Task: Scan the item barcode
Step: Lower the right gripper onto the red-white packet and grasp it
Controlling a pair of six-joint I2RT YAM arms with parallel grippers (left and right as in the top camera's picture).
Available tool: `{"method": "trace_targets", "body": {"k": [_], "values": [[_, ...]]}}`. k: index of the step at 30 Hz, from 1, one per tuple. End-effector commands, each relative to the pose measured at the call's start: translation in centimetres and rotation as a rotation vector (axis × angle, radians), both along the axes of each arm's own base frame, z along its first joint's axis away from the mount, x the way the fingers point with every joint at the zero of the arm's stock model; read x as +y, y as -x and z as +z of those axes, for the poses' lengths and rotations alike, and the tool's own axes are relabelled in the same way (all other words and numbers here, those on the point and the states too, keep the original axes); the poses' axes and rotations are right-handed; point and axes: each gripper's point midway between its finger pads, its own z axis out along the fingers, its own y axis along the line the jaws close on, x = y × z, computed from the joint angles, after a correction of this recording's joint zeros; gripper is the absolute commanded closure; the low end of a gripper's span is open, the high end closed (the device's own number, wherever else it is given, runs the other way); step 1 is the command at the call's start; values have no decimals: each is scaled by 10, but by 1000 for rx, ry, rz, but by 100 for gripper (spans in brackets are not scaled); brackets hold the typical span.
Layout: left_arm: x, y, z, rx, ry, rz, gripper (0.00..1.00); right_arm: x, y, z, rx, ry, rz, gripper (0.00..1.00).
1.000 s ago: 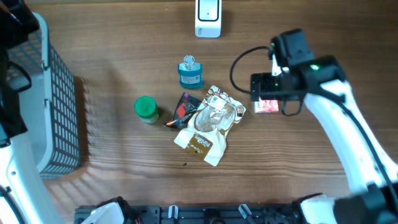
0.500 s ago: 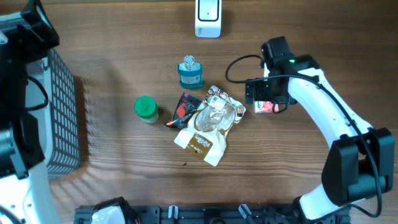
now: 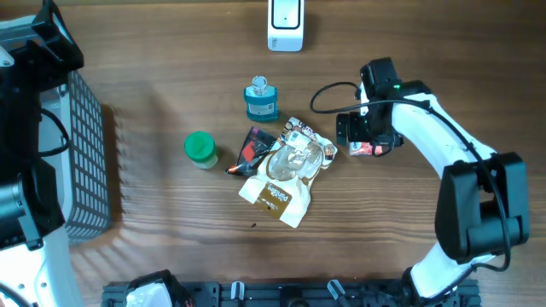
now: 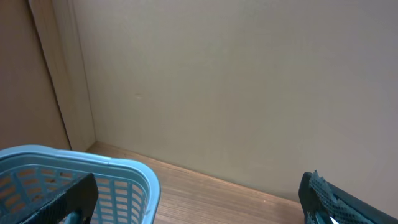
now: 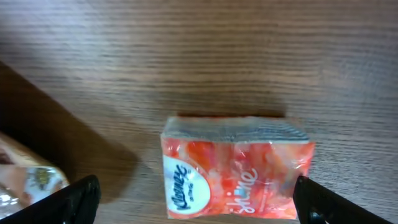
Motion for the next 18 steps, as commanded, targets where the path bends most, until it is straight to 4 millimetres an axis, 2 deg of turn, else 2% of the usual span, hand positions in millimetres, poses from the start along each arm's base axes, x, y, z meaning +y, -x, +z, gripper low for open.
{"method": "trace_targets", "body": {"k": [1, 5, 15, 18], "values": [[-4, 1, 1, -5, -9, -19, 0, -12, 2, -11, 23, 41, 0, 0], [-4, 1, 1, -5, -9, -19, 0, -20, 1, -11, 24, 52, -21, 0], [-4, 0, 0, -3, -9, -19, 0, -21, 2, -12, 29, 53, -21, 0], [-4, 0, 0, -3, -9, -19, 0, -21, 5, -21, 20, 52, -21, 0]]}}
